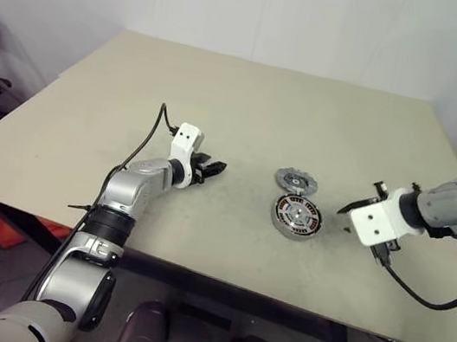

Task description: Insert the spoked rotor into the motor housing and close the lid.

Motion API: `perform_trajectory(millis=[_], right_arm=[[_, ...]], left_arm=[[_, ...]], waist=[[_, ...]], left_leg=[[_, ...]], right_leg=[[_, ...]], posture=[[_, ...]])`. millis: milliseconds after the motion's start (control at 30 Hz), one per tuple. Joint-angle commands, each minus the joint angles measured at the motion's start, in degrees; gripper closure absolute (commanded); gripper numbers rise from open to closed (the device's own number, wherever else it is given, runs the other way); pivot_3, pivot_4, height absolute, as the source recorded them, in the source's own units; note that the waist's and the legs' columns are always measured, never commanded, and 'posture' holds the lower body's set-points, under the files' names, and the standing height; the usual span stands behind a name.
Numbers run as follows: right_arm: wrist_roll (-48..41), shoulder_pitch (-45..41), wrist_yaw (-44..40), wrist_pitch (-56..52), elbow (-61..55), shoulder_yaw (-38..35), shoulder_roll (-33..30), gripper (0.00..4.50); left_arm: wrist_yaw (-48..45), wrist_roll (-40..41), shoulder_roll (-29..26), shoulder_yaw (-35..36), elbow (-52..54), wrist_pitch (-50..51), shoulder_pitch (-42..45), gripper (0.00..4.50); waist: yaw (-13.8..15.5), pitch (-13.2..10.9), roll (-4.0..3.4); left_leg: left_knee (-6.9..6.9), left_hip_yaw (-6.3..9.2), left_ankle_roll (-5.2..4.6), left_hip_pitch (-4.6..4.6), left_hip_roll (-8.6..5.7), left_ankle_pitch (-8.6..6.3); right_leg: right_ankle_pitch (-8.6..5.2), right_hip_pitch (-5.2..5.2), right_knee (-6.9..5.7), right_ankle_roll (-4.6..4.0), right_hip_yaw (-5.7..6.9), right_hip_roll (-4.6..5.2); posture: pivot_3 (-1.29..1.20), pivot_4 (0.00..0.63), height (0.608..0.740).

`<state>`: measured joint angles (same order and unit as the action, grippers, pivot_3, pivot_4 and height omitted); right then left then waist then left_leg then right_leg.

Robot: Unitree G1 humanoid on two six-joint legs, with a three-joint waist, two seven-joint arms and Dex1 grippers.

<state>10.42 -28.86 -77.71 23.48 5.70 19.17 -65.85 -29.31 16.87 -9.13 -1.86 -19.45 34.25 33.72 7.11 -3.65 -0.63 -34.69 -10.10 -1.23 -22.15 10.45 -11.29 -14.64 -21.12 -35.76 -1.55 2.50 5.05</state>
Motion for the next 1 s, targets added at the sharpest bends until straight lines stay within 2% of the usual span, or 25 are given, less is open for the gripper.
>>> perform_trajectory(millis=[33, 467, 1000], right_arm=[[2.2, -2.3, -0.7, 3.8, 1.5, 1.6, 2.4, 2.95], [5.8, -8.1, -0.4, 2.1, 6.4, 4.0, 10.2, 2.95], [5.6, -9.1, -1.1, 2.1, 4.8, 2.3, 9.0, 2.95]], left_arm=[[0.9, -0.3, 0.3, 0.5, 2.8, -1.2, -0.3, 1.52], [2.7, -0.3, -0.8, 0.9, 5.7, 0.6, -2.7, 1.52], [3.3, -0.5, -0.8, 0.5, 5.6, 0.7, -3.0, 1.52]], waist=[[-0.1, 0.0, 0.0], [-0.2, 0.0, 0.0], [-0.2, 0.0, 0.01]], left_leg=[[-0.1, 0.0, -0.07, -0.01, 0.0, -0.04], [-0.36, 0.0, -0.1, 0.02, 0.06, -0.07], [-0.37, 0.0, -0.1, 0.0, 0.07, -0.07]], right_leg=[[0.0, 0.02, -0.01, 0.0, -0.01, 0.0], [0.01, 0.05, -0.25, -0.01, -0.02, 0.0], [0.01, 0.04, -0.24, -0.01, -0.02, 0.0]], posture=[[0.0, 0.0, 0.74], [0.0, 0.0, 0.74], [0.0, 0.0, 0.74]])
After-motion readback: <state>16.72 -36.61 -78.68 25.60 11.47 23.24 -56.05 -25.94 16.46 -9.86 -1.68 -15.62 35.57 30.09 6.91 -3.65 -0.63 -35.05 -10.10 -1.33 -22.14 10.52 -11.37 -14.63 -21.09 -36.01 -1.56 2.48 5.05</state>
